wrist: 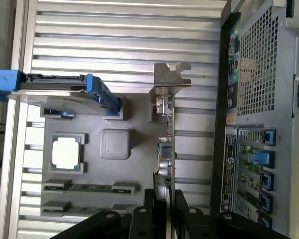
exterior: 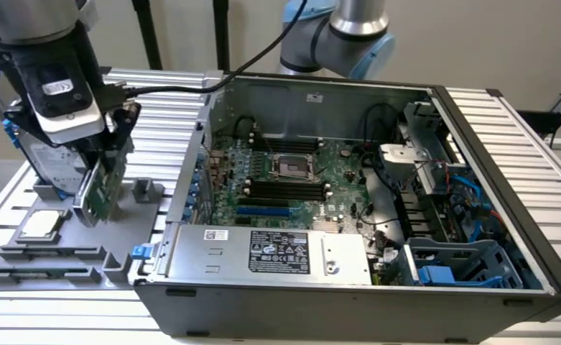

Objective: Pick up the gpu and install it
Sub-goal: 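Pick up the gpu and move the gpu toward the slot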

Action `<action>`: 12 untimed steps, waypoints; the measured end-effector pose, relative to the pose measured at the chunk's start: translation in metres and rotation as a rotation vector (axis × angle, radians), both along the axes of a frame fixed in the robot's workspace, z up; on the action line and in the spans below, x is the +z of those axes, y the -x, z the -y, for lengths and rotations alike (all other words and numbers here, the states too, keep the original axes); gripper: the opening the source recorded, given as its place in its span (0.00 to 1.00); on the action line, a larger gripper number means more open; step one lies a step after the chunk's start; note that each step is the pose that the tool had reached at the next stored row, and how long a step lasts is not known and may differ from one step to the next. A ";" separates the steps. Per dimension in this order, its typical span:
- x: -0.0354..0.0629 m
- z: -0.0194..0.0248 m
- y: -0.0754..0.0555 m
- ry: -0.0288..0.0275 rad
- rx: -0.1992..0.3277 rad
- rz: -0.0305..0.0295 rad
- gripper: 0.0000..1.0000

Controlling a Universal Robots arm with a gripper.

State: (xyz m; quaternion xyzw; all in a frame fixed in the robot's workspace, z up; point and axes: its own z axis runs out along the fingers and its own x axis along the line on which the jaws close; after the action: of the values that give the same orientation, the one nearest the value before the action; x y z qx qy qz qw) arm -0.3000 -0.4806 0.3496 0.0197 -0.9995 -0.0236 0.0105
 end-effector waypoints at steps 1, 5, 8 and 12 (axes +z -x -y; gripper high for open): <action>0.0045 0.0000 -0.001 0.0000 0.000 0.0000 0.27; 0.0229 0.0000 -0.012 0.0001 0.000 -0.0007 0.27; 0.0364 0.0000 -0.025 0.0000 0.000 -0.0021 0.27; 0.0545 0.0000 -0.043 -0.0015 0.000 -0.0045 0.27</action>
State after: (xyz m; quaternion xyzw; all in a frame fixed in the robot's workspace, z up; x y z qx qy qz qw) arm -0.2571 -0.4806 0.4040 0.0197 -0.9994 -0.0244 0.0127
